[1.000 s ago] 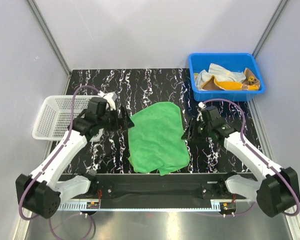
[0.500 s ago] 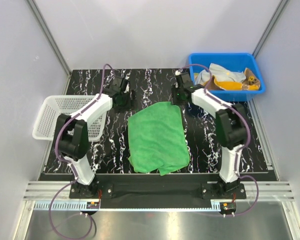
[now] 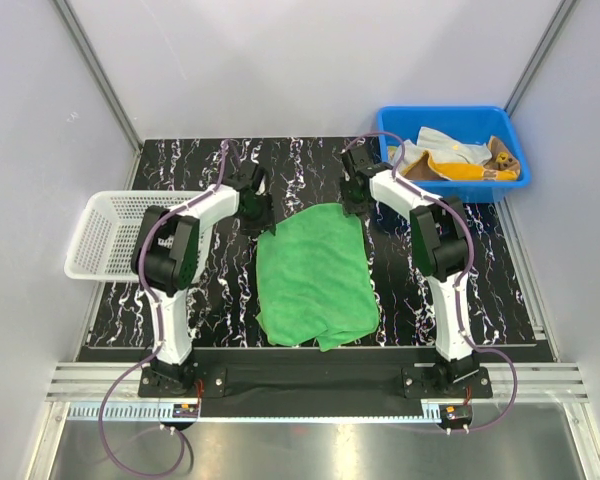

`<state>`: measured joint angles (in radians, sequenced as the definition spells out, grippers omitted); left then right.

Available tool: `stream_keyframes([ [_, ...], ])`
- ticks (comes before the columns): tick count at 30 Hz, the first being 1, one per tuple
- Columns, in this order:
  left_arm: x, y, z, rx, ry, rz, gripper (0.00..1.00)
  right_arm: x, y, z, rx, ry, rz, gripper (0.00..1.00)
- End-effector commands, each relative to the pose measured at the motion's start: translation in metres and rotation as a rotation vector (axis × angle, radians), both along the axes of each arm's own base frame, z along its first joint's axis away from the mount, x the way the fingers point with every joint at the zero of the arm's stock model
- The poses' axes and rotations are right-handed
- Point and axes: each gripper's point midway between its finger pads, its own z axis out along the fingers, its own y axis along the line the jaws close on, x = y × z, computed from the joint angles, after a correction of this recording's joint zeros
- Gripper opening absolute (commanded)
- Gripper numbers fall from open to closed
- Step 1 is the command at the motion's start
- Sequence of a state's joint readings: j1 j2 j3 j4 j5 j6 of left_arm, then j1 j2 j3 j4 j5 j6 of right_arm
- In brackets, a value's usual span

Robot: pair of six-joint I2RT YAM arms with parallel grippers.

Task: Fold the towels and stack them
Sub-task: Flatten out the crumpled towel

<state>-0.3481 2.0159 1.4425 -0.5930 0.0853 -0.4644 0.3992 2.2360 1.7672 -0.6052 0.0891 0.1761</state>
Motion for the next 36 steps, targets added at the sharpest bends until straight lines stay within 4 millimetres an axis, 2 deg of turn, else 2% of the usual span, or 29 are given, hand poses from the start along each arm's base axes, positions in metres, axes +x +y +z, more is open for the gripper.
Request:
stream_keyframes([
  [1,0.014,-0.023,0.010,-0.098,-0.026,-0.040,0.37,0.005,-0.009,0.014,-0.016,-0.028,-0.019,0.33],
  [2,0.016,-0.021,0.014,-0.090,-0.030,-0.037,0.27,0.008,-0.010,0.020,-0.023,-0.048,-0.016,0.22],
  [3,0.020,-0.022,0.031,-0.090,-0.058,-0.039,0.11,0.011,-0.011,0.034,-0.022,-0.076,-0.014,0.15],
  [4,0.022,-0.021,0.043,-0.089,-0.083,-0.040,0.06,0.012,-0.011,0.043,-0.022,-0.092,-0.008,0.08],
  [5,0.025,-0.020,0.067,-0.091,-0.139,-0.036,0.01,0.014,-0.011,0.058,-0.018,-0.113,-0.004,0.00],
  [6,0.024,-0.019,0.080,-0.090,-0.161,-0.037,0.00,0.012,-0.008,0.077,0.007,-0.132,0.006,0.00],
  [8,0.012,-0.018,0.102,-0.063,-0.204,-0.051,0.00,-0.005,-0.002,0.090,0.045,-0.100,0.034,0.00],
  [9,-0.001,-0.013,0.094,-0.036,-0.179,-0.042,0.00,-0.017,0.002,0.104,0.064,-0.106,0.046,0.00],
  [10,-0.015,-0.012,0.088,-0.029,-0.160,-0.044,0.00,-0.031,-0.001,0.102,0.056,-0.079,0.038,0.00],
  [11,-0.032,-0.020,0.097,-0.039,-0.185,-0.067,0.00,-0.056,-0.007,0.080,0.040,-0.009,0.015,0.00],
  [12,-0.041,-0.026,0.094,-0.044,-0.203,-0.080,0.00,-0.072,-0.007,0.089,0.067,-0.017,0.014,0.00],
  [13,-0.056,-0.025,0.084,-0.028,-0.191,-0.070,0.00,-0.086,-0.008,0.082,0.084,0.004,0.007,0.00],
  [14,-0.089,-0.031,0.068,-0.020,-0.154,-0.108,0.00,-0.114,-0.014,0.056,0.084,0.072,-0.026,0.00],
  [15,-0.102,-0.035,0.059,-0.031,-0.151,-0.115,0.00,-0.126,-0.015,0.062,0.113,0.063,-0.037,0.00],
  [16,-0.121,-0.044,0.052,-0.048,-0.135,-0.123,0.00,-0.135,-0.017,0.057,0.124,0.064,-0.051,0.01],
  [17,-0.140,-0.041,0.036,-0.057,-0.115,-0.127,0.00,-0.159,-0.024,0.037,0.115,0.121,-0.083,0.01],
  [18,-0.151,-0.044,0.031,-0.079,-0.096,-0.114,0.03,-0.168,-0.019,0.041,0.161,0.122,-0.072,0.01],
  [19,-0.163,-0.049,0.028,-0.098,-0.079,-0.130,0.12,-0.175,-0.014,0.039,0.195,0.128,-0.060,0.02],
  [20,-0.169,-0.048,0.030,-0.113,-0.084,-0.127,0.34,-0.189,-0.013,0.031,0.214,0.166,-0.065,0.05],
  [21,-0.175,-0.046,0.027,-0.119,-0.074,-0.115,0.41,-0.197,-0.006,0.032,0.253,0.183,-0.043,0.09],
  [22,-0.175,-0.047,0.037,-0.144,-0.097,-0.118,0.50,-0.204,-0.006,0.029,0.255,0.197,-0.049,0.23],
  [23,-0.175,-0.044,0.041,-0.132,-0.101,-0.118,0.65,-0.206,-0.007,0.029,0.250,0.198,-0.050,0.27],
  [24,-0.165,-0.048,0.057,-0.132,-0.147,-0.137,0.68,-0.205,-0.011,0.034,0.240,0.178,-0.057,0.30],
  [26,-0.149,-0.037,0.068,-0.068,-0.176,-0.119,0.70,-0.202,-0.016,0.042,0.226,0.148,-0.072,0.36],
  [27,-0.133,-0.040,0.084,-0.071,-0.219,-0.129,0.69,-0.198,-0.019,0.049,0.216,0.118,-0.081,0.37],
  [28,-0.122,-0.032,0.085,-0.073,-0.217,-0.106,0.69,-0.194,-0.018,0.053,0.217,0.097,-0.080,0.38],
  [30,-0.102,-0.033,0.084,-0.079,-0.223,-0.126,0.61,-0.180,-0.020,0.062,0.203,0.043,-0.086,0.38],
  [32,-0.095,-0.049,0.080,-0.132,-0.218,-0.207,0.59,-0.167,-0.021,0.066,0.186,0.004,-0.080,0.37],
  [36,-0.105,-0.071,0.064,-0.220,-0.157,-0.321,0.56,-0.155,-0.018,0.053,0.211,0.046,-0.057,0.38],
])
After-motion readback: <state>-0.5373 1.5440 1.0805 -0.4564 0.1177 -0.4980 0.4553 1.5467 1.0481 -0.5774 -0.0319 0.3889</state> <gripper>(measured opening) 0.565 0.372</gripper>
